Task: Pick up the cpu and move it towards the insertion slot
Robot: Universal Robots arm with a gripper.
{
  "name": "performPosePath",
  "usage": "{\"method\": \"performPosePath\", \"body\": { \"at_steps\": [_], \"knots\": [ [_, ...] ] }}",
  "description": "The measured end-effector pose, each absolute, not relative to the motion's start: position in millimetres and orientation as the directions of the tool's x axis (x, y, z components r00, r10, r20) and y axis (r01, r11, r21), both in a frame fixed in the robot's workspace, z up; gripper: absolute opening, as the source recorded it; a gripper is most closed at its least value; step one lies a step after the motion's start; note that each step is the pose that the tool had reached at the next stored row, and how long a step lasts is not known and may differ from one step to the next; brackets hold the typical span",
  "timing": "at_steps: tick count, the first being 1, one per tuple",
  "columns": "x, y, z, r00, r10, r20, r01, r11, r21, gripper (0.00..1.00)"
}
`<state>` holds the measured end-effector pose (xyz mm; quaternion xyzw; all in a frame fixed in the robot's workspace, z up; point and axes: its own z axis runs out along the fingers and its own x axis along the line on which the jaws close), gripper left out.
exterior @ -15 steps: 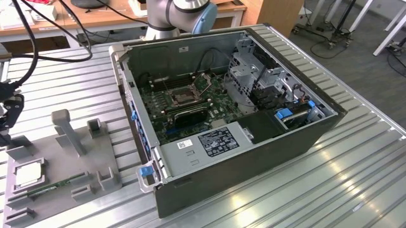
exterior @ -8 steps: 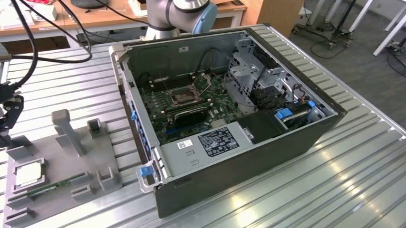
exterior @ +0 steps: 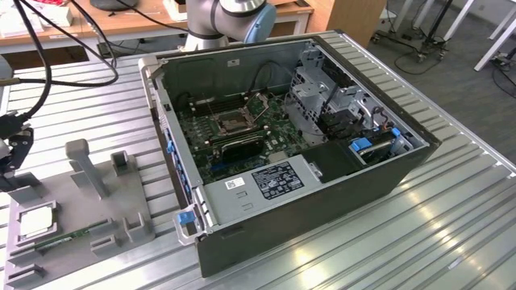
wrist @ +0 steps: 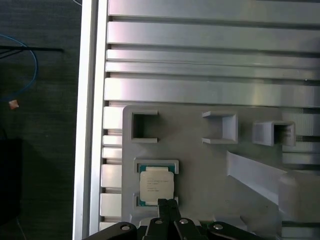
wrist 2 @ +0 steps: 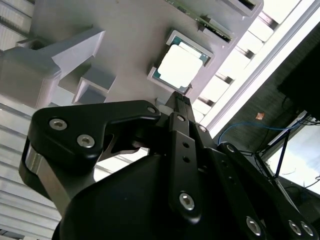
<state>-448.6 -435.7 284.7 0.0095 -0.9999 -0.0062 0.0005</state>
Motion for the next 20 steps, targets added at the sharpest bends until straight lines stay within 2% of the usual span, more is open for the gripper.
{"method": "performPosePath", "body": {
  "at_steps": [20],
  "knots": [
    [-448.7,-435.7,276.9,-1.000,-0.019,0.001,-0.019,1.000,0.012,0.11]
  ]
}}
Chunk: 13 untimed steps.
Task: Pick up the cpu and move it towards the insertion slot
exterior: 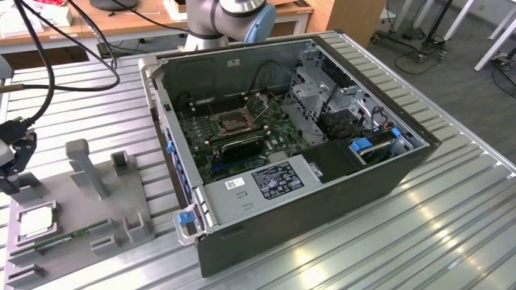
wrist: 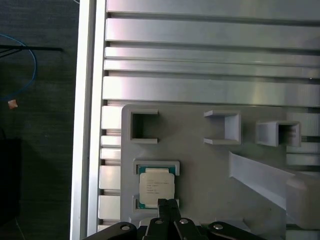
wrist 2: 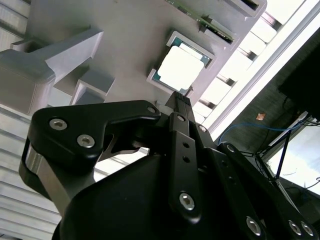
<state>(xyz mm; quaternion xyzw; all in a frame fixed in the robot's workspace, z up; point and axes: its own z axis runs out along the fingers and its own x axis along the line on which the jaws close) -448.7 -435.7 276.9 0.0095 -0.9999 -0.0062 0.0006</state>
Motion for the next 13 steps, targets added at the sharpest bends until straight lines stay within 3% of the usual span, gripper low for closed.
{"method": "performPosePath", "body": {
  "at_steps": [13],
  "knots": [
    [-452,-436,264,-1.000,-0.019,0.001,-0.019,1.000,0.012,0.11]
  ]
}}
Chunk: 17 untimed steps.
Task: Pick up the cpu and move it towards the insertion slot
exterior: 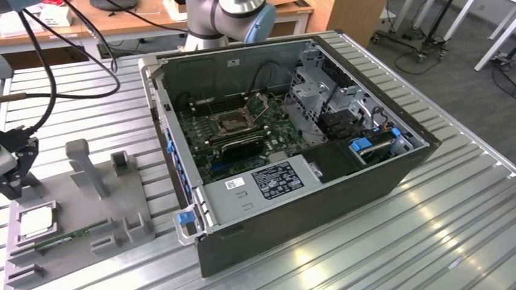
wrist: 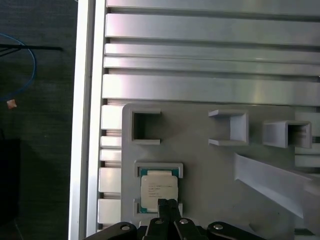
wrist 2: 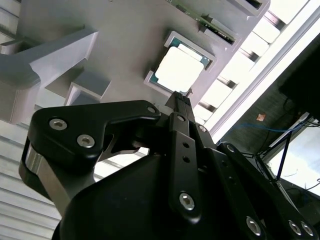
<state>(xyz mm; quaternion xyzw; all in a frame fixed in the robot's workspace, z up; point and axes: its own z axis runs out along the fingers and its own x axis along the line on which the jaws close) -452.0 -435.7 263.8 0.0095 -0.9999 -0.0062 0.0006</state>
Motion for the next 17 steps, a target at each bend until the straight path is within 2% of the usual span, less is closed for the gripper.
{"method": "performPosePath", "body": {
  "at_steps": [17],
  "knots": [
    [-457,-437,246,-1.000,-0.016,0.001,-0.016,1.000,0.012,0.11]
  ]
}}
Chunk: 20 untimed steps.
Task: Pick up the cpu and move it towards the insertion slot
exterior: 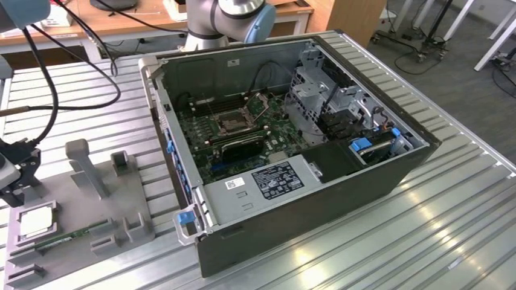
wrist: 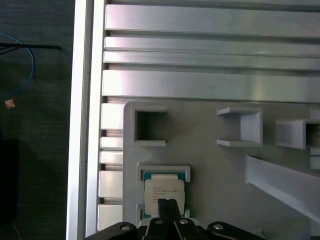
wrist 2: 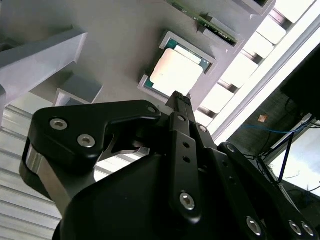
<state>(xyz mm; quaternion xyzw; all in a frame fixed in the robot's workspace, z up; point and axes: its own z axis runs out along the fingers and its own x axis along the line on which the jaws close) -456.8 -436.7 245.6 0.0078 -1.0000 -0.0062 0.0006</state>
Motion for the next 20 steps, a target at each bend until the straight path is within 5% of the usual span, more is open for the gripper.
{"method": "performPosePath", "body": {
  "at_steps": [20],
  "knots": [
    [-457.1,-444.1,236.8,-1.000,-0.013,0.001,-0.013,1.000,0.012,0.11]
  ]
}}
